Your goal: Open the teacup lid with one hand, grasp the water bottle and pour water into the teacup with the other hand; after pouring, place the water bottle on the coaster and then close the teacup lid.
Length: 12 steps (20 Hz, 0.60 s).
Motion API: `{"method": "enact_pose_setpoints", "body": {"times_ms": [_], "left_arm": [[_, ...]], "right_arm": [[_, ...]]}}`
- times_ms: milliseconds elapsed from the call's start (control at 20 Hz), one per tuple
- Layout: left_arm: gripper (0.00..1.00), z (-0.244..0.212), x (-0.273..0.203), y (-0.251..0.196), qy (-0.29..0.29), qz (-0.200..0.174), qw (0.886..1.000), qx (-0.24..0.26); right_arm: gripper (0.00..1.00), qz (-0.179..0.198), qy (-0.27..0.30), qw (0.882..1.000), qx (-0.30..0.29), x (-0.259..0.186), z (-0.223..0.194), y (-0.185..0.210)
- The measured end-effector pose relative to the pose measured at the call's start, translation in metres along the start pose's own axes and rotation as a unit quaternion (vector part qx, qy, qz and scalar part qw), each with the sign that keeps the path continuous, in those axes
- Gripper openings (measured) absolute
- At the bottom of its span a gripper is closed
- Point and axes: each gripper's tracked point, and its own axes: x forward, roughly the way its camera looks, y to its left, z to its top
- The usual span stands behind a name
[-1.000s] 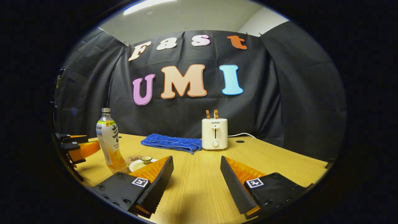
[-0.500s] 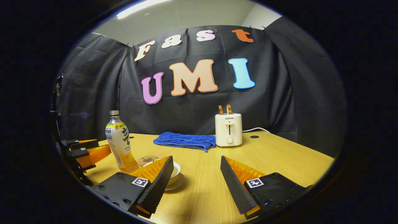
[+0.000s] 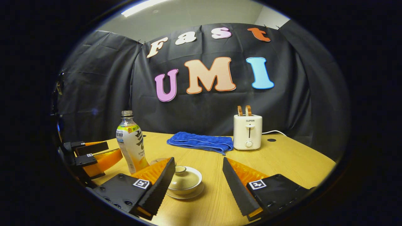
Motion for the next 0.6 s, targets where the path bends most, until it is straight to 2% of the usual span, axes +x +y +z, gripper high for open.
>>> {"method": "enact_pose_setpoints", "body": {"times_ms": [50, 100, 150, 250, 300, 350, 500, 550, 600], "left_arm": [[0.94, 0.000, 0.000, 0.000, 0.000, 0.000, 1.000, 0.000], [0.94, 0.000, 0.000, 0.000, 0.000, 0.000, 1.000, 0.000], [0.94, 0.000, 0.000, 0.000, 0.000, 0.000, 1.000, 0.000], [0.94, 0.001, -0.001, 0.000, 0.000, 0.000, 1.000, 0.000], [0.95, 0.000, 0.000, 0.000, 0.000, 0.000, 1.000, 0.000], [0.94, 0.000, 0.000, 0.000, 0.000, 0.000, 1.000, 0.000], [0.95, 0.000, 0.000, 0.000, 0.001, 0.000, 1.000, 0.000], [0.94, 0.000, -0.001, 0.000, 0.000, 0.000, 1.000, 0.000], [0.94, 0.000, -0.001, 0.000, 0.001, 0.000, 1.000, 0.000]], "right_arm": [[1.00, 0.002, 0.002, 1.000, -0.002, 0.003, 0.000, 0.003], [0.94, 0.004, 0.004, 1.000, -0.004, 0.006, -0.001, 0.005], [0.94, 0.007, 0.008, 1.000, -0.007, 0.009, -0.003, 0.008], [1.00, 0.011, 0.015, 1.000, -0.010, 0.013, -0.007, 0.013], [0.94, 0.013, 0.019, 1.000, -0.012, 0.015, -0.009, 0.015], [0.97, 0.015, 0.022, 1.000, -0.015, 0.018, -0.011, 0.017], [0.97, 0.024, 0.028, 0.999, -0.023, 0.023, -0.015, 0.026], [0.92, 0.026, 0.028, 0.999, -0.025, 0.024, -0.015, 0.027], [0.94, 0.027, 0.030, 0.999, -0.028, 0.025, -0.016, 0.029]]}}
